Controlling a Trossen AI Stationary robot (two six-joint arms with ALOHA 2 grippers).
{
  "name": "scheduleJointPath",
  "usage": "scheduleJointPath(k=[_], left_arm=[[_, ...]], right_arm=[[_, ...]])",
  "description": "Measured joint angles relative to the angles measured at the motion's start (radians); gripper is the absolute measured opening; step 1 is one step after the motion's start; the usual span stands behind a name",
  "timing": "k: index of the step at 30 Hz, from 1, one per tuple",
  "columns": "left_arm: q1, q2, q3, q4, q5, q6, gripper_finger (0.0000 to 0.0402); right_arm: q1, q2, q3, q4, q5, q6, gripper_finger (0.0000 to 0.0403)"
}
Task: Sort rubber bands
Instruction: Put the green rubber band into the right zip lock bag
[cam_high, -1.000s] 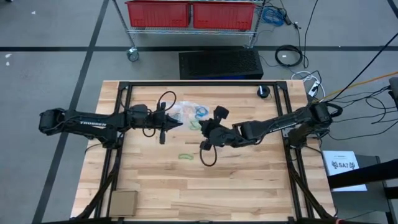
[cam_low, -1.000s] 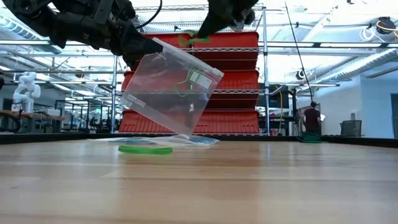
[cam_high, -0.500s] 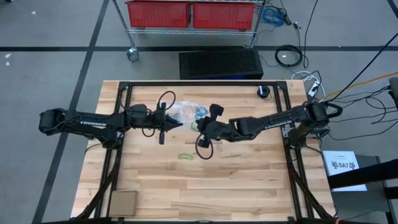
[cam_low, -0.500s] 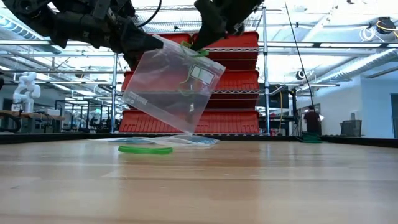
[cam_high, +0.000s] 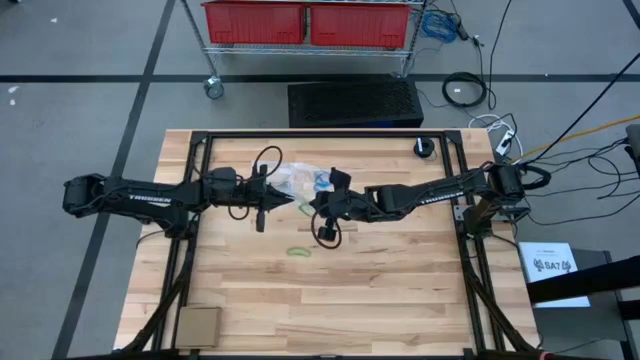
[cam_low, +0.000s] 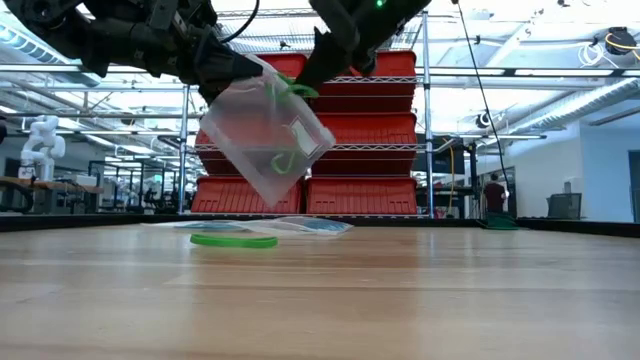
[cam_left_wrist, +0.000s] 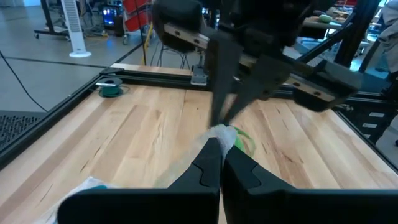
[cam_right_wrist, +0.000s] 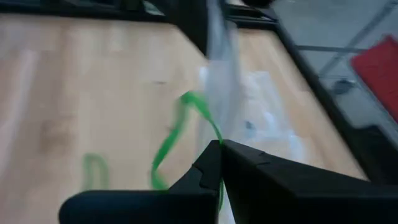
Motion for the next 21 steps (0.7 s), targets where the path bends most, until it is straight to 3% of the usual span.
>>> scheduleJointPath(k=[12, 21], left_arm=[[-0.015, 0.0, 0.0, -0.006, -0.011, -0.03, 0.0], [-0.028, 0.0, 0.0, 0.011, -0.025, -0.052, 0.0]], right_arm=[[0.083, -0.094, 0.0, -0.027, 0.337, -0.09, 0.0], [0.106, -0.081, 0.0, -0.007, 0.368, -0.122, 0.0]])
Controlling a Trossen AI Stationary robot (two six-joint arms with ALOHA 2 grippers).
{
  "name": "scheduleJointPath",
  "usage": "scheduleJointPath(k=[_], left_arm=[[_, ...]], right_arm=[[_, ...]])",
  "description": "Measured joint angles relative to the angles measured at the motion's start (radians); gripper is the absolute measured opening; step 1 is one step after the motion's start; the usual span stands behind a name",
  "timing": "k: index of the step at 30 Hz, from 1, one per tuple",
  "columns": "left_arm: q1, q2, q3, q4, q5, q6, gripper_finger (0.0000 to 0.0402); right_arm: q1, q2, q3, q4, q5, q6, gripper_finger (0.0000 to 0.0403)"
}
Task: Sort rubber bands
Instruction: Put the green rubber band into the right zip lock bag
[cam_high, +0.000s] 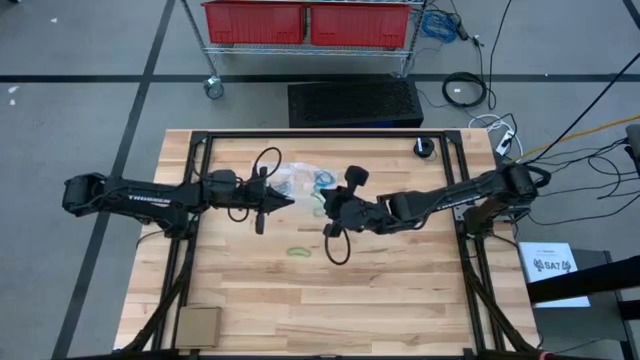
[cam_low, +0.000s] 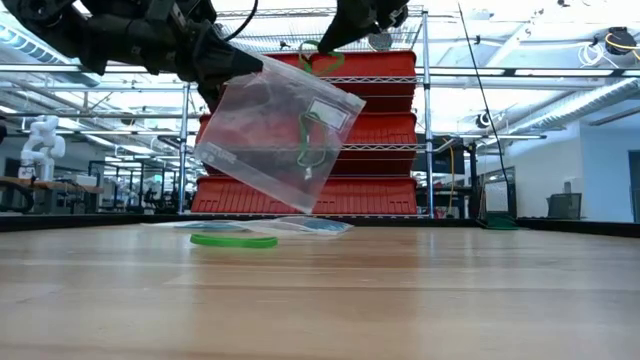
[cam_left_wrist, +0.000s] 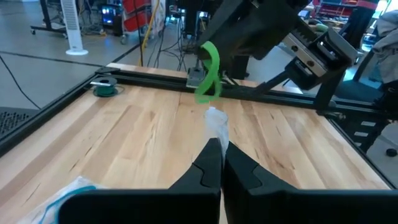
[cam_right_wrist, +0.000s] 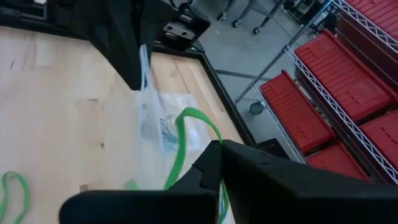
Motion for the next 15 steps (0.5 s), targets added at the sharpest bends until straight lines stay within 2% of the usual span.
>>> scheduleJointPath(k=[15], left_arm=[[0.0, 0.0, 0.0, 0.005, -0.002, -0.003, 0.0]], right_arm=[[0.0, 0.025, 0.0, 0.028, -0.012, -0.053, 0.0]])
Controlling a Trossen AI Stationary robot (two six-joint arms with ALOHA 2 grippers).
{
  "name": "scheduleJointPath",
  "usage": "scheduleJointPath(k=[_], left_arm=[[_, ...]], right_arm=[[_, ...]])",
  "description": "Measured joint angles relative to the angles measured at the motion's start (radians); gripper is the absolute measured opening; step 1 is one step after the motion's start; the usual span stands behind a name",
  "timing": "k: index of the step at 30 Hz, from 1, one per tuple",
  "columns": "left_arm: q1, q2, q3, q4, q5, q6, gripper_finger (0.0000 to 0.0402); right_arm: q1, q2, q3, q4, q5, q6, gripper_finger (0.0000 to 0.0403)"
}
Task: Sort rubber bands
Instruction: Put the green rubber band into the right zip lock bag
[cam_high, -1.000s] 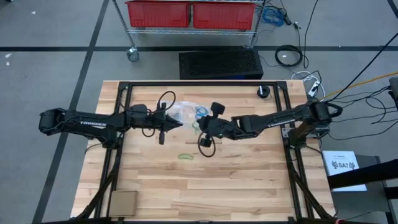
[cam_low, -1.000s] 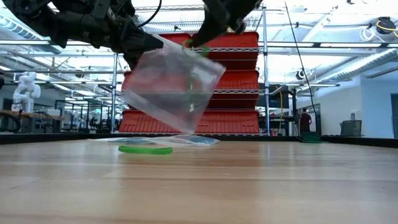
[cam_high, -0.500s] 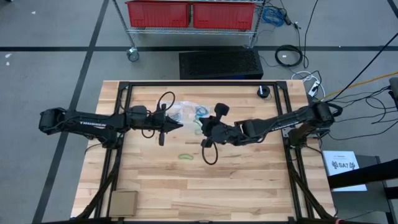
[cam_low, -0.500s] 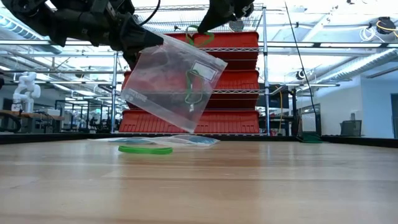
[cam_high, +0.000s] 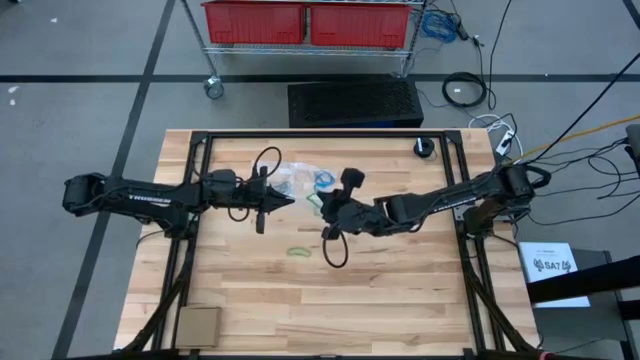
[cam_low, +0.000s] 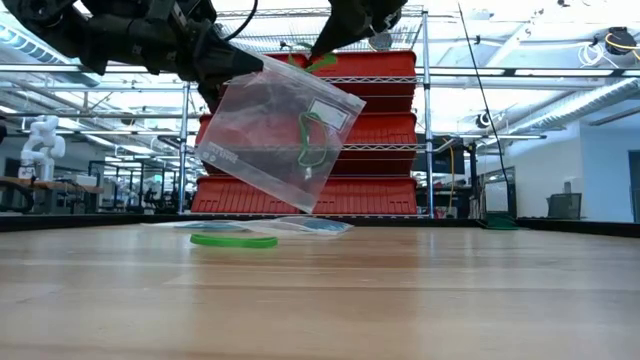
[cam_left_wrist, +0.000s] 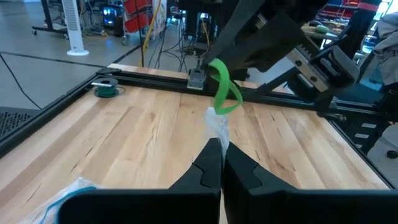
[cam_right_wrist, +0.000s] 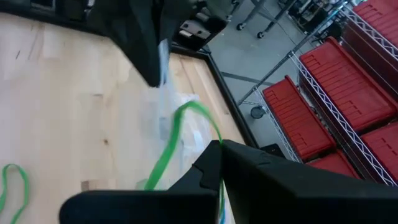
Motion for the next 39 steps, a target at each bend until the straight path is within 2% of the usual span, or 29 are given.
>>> scheduleJointPath(k=[9, 14, 18, 25, 32, 39], left_arm=[[0.0, 0.0, 0.0, 0.0, 0.0, -0.015, 0.0], [0.0, 0.0, 0.0, 0.0, 0.0, -0.015, 0.0], [0.0, 0.0, 0.0, 0.0, 0.0, -0.015, 0.0], [0.0, 0.0, 0.0, -0.001, 0.0, -0.016, 0.0], [0.0, 0.0, 0.0, -0.001, 0.0, -0.021, 0.0], [0.0, 0.0, 0.0, -0.001, 0.001, -0.022, 0.0]], right_arm=[[0.0, 0.019, 0.0, 0.001, 0.0, -0.031, 0.0], [-0.001, 0.021, 0.0, 0.006, 0.102, -0.081, 0.0], [0.0, 0.021, 0.0, 0.039, 0.101, -0.115, 0.0], [0.005, 0.021, 0.0, 0.051, -0.002, -0.119, 0.0], [0.005, 0.021, 0.0, 0.033, -0.035, -0.109, 0.0], [0.001, 0.021, 0.0, 0.024, -0.121, -0.088, 0.0]])
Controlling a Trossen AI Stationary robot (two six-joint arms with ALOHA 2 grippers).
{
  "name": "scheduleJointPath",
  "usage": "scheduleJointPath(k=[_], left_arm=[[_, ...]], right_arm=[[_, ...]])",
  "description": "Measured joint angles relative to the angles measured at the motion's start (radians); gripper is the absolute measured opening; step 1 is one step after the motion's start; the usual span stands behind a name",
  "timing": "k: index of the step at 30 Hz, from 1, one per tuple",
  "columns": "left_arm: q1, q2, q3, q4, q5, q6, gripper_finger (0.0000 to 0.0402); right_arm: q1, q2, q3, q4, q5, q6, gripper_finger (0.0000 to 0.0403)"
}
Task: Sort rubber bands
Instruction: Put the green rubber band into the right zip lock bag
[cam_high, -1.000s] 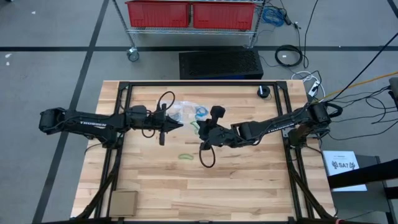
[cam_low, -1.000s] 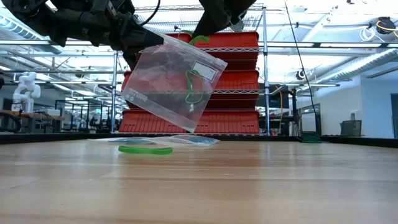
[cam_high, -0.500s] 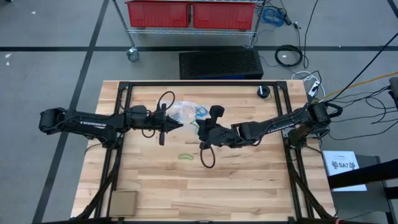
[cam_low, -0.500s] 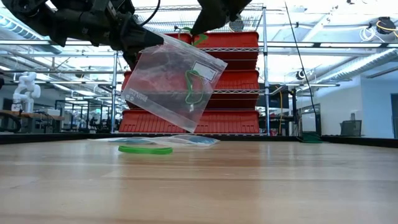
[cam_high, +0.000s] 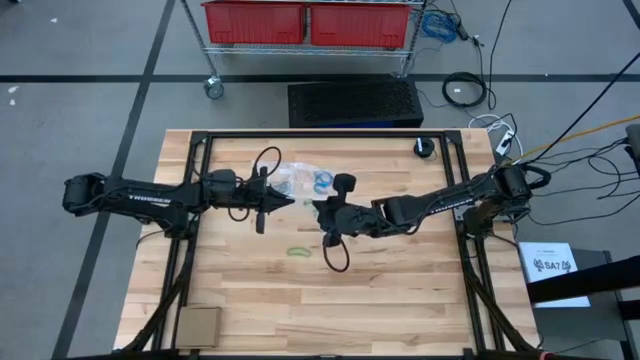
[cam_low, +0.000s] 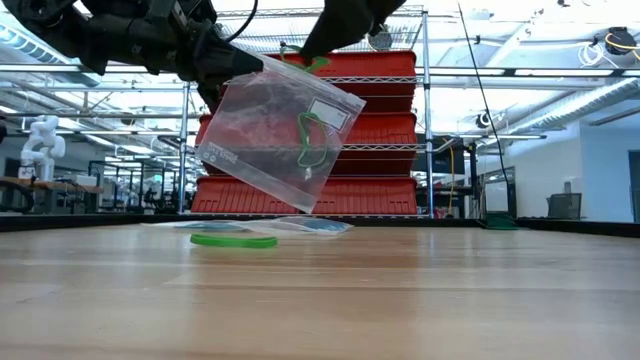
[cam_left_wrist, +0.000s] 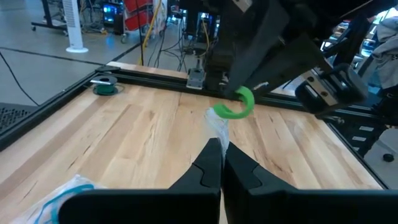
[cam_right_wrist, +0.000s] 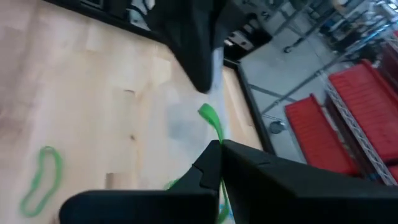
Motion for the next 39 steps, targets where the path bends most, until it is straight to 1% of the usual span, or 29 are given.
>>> scheduleJointPath(k=[3, 7, 11, 20, 29, 34, 39], left_arm=[[0.0, 0.0, 0.0, 0.0, 0.006, 0.0, 0.0], [-0.008, 0.0, 0.0, 0.0, 0.008, 0.0, 0.0], [-0.015, 0.0, 0.0, 0.001, 0.032, 0.002, 0.0], [-0.016, 0.0, 0.0, 0.001, 0.033, 0.003, 0.0], [-0.015, 0.0, 0.0, -0.01, 0.032, 0.002, 0.0], [-0.015, 0.0, 0.0, -0.015, 0.025, 0.002, 0.0], [-0.015, 0.0, 0.0, -0.019, 0.007, 0.001, 0.0]], right_arm=[[-0.014, 0.0, 0.0, -0.01, -0.039, 0.022, 0.0], [-0.032, 0.0, 0.0, -0.022, -0.051, 0.027, 0.0], [-0.046, 0.0, 0.0, -0.031, -0.095, 0.034, 0.0], [-0.044, 0.0, 0.0, -0.036, -0.195, 0.066, 0.0], [-0.043, 0.0, 0.0, -0.033, -0.184, 0.086, 0.0], [-0.034, 0.0, 0.0, -0.029, -0.136, 0.086, 0.0], [-0.021, -0.001, 0.0, -0.028, -0.136, 0.09, 0.0]])
